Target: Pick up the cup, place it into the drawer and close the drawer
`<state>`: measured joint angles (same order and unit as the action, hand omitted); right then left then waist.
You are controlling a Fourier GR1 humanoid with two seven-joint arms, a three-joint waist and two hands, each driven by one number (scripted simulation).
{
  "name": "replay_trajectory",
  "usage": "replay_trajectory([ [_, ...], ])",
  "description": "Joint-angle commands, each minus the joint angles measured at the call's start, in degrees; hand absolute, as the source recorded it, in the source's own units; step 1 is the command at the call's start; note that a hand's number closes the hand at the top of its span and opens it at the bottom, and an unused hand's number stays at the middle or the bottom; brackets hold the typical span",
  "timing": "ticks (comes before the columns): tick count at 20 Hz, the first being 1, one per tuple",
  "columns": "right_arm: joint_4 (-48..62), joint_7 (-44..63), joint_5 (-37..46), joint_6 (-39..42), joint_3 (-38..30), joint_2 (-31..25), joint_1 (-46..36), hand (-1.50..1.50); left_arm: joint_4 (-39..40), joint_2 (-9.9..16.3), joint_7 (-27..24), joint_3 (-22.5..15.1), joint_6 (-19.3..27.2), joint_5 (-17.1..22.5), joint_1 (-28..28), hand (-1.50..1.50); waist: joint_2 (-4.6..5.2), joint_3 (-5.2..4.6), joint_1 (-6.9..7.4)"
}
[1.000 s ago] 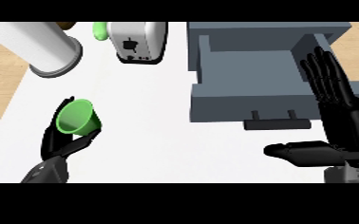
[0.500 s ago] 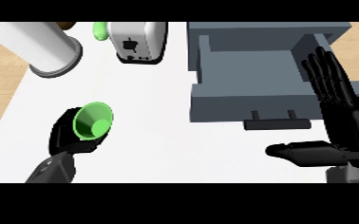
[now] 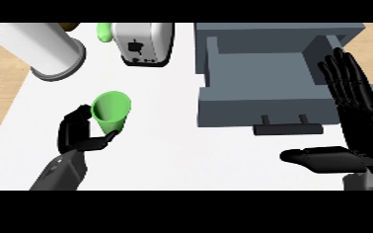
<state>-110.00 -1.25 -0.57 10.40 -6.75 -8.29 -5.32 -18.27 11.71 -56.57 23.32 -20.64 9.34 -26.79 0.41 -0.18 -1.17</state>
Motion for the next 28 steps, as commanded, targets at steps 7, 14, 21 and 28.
replay_trajectory([
  [7,0.24,0.64,-0.40,0.44,-1.72,-1.37,0.07,-1.50,-8.85,-3.26,-6.20,-2.89,-3.96,-0.05,-3.20,1.50,-0.45,0.15,0.87],
  [14,-2.76,3.76,-1.09,-0.80,-1.64,-0.28,0.51,-1.50,-20.86,-5.95,4.55,-8.08,2.05,-1.19,-7.85,1.50,-0.78,0.23,1.55],
  [21,-1.44,1.50,-1.18,0.02,-2.40,-0.62,1.36,-1.50,-38.06,-10.98,22.38,-13.10,11.51,-0.76,-11.61,1.50,-0.86,0.24,1.81],
  [28,3.86,-0.74,-2.23,1.43,-4.42,-2.22,-1.38,-1.50,-40.89,-11.67,33.23,-18.49,20.20,-2.28,-21.58,1.50,-0.43,0.22,1.03],
])
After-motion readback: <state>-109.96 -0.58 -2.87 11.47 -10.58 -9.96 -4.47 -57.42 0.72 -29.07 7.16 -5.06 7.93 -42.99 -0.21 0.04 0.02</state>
